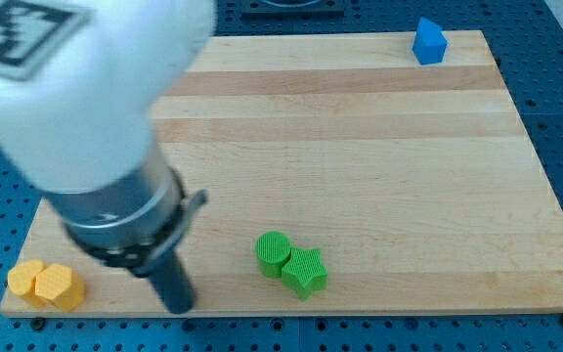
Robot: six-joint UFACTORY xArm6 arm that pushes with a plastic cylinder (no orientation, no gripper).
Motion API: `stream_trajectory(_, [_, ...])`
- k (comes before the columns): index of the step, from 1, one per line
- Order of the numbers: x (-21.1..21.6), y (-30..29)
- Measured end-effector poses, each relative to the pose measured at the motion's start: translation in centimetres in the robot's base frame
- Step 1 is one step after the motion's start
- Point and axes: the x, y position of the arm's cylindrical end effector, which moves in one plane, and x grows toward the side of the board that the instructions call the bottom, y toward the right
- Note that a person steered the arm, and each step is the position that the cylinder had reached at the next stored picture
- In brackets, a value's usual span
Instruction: Separate the green circle from the green star
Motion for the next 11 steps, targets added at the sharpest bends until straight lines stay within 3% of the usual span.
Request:
stream_trajectory(3, [-0.9, 16.7])
stream_trajectory(6, [-2.1, 7.2])
stream_trajectory(8, [-7.7, 8.2])
stream_trajectory(9, [-6.8, 11.9])
stream_trajectory(10, [-6.8, 11.8])
stream_trajectory(11, [-6.4, 7.4])
